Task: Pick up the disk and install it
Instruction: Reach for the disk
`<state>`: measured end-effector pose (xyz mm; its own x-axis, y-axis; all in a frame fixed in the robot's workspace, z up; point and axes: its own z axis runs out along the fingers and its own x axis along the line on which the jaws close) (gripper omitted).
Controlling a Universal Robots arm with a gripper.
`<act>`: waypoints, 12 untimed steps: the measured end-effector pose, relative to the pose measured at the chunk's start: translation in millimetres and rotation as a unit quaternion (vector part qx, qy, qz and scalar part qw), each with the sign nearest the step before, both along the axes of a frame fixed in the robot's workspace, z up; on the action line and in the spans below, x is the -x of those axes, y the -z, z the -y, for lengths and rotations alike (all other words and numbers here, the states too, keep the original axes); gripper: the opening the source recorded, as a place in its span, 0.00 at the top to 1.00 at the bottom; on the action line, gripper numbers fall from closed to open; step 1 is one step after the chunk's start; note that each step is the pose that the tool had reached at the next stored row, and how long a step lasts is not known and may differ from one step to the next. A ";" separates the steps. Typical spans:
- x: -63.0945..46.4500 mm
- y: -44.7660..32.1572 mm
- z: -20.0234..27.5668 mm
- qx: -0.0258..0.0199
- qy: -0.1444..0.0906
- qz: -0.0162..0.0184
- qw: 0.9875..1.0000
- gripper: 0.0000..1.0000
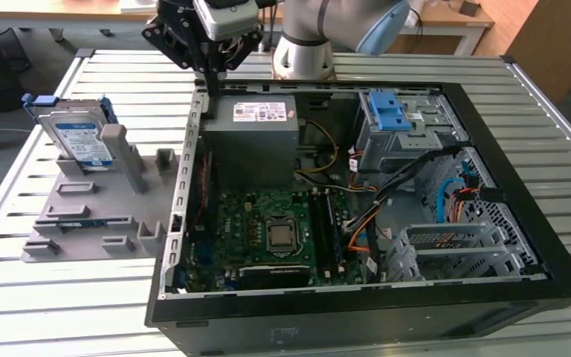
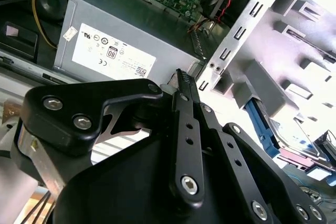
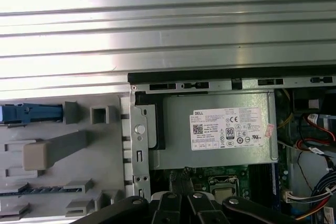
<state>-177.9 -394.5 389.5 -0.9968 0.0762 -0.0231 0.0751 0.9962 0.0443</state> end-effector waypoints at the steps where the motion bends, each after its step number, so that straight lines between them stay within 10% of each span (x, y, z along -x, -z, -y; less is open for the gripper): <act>1: 0.6 0.0 -0.1 0.000 0.000 0.000 1.000 0.89; 12: 8.6 0.8 -1.0 0.000 0.000 -0.001 1.000 0.89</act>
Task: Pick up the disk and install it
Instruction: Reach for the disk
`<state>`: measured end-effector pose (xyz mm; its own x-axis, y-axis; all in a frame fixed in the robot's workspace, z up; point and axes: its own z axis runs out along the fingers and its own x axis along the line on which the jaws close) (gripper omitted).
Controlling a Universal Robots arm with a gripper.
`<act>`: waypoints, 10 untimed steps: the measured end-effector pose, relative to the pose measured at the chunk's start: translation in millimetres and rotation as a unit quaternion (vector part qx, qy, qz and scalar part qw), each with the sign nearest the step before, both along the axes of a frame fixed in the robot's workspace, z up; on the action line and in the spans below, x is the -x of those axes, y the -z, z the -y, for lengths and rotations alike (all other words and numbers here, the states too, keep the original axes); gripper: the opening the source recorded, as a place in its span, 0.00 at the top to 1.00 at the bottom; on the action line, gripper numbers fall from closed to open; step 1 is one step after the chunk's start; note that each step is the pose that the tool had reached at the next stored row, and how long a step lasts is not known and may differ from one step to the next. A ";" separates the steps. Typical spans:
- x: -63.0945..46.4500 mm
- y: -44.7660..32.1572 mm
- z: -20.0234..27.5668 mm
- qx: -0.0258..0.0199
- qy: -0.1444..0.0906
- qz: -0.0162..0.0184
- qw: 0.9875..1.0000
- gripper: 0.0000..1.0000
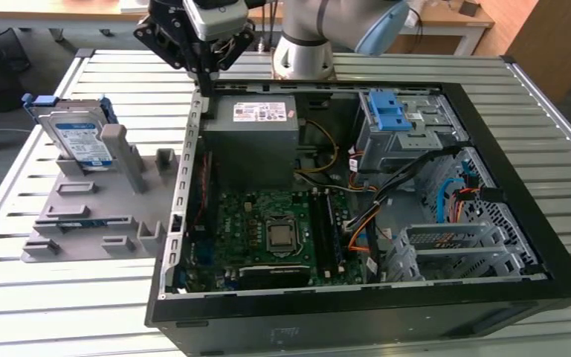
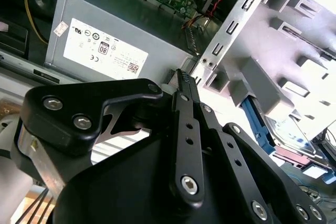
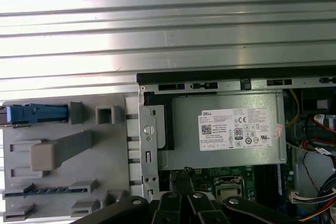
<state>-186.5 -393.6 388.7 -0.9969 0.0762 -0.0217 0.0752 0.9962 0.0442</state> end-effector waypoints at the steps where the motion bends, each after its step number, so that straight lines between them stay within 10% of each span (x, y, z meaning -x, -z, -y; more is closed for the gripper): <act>1: 0.8 0.1 -0.1 0.000 0.000 0.000 1.000 0.89; 10: 7.3 0.7 -0.6 0.000 0.000 -0.001 1.000 0.89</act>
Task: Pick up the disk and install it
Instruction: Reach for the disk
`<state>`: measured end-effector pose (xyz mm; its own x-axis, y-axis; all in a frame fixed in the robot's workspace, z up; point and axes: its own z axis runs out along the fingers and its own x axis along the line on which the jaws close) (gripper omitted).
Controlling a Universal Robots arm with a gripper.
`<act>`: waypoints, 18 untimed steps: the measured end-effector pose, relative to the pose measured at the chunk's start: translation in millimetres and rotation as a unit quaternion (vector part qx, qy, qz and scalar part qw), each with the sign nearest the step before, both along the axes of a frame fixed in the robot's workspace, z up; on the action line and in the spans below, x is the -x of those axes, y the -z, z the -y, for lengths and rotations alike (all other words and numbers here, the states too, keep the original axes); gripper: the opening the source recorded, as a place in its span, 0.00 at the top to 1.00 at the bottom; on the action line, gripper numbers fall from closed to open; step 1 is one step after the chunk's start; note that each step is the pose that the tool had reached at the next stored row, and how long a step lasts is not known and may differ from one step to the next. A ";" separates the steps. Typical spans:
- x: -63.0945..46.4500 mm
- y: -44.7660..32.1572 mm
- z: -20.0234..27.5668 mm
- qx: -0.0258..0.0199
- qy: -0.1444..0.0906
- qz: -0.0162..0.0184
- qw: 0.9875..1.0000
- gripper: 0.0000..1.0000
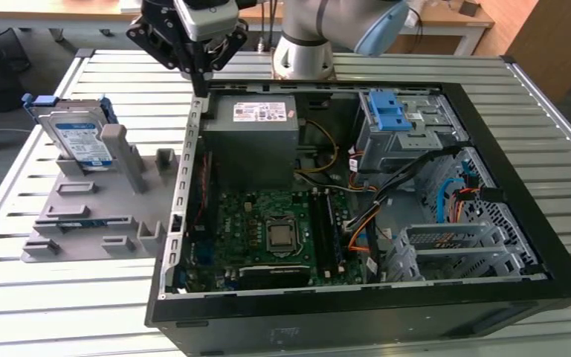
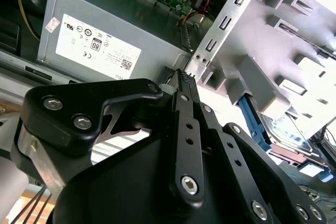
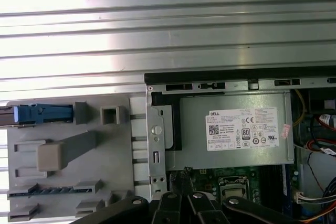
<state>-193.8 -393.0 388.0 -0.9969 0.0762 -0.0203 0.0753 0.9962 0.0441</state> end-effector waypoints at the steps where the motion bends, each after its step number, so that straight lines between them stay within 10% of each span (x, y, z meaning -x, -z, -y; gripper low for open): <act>1: 0.7 0.1 -0.1 0.000 0.000 0.000 1.000 0.89; 18: 13.1 1.3 -1.3 0.000 0.000 -0.002 1.000 0.89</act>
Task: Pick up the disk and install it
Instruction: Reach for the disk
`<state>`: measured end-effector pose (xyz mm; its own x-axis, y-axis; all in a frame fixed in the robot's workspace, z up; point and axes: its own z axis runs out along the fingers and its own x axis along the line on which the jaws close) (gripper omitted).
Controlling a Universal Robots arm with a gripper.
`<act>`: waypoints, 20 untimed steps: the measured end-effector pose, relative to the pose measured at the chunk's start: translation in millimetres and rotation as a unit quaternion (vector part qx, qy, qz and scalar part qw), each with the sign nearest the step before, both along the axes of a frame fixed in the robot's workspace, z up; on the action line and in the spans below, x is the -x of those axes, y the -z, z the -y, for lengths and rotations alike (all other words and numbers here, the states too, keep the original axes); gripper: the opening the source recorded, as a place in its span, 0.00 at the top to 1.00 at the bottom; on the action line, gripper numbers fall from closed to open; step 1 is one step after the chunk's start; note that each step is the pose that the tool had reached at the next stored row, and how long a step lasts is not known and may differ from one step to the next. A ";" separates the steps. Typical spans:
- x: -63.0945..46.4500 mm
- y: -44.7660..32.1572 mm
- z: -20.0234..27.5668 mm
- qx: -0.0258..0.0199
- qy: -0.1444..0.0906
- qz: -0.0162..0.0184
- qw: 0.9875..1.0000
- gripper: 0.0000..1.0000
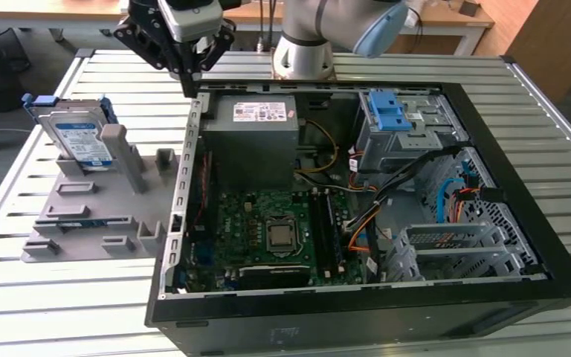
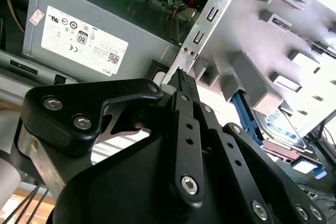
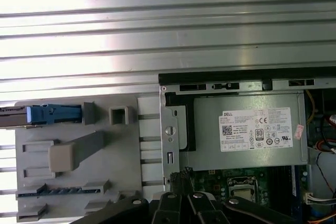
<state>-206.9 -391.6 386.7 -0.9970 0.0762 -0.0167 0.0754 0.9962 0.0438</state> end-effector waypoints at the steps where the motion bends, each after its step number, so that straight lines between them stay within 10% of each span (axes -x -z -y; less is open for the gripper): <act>1: 0.8 0.0 -0.2 0.000 0.000 0.000 1.000 0.89; 20: 15.5 1.0 -7.6 0.000 -0.030 -0.001 1.000 0.89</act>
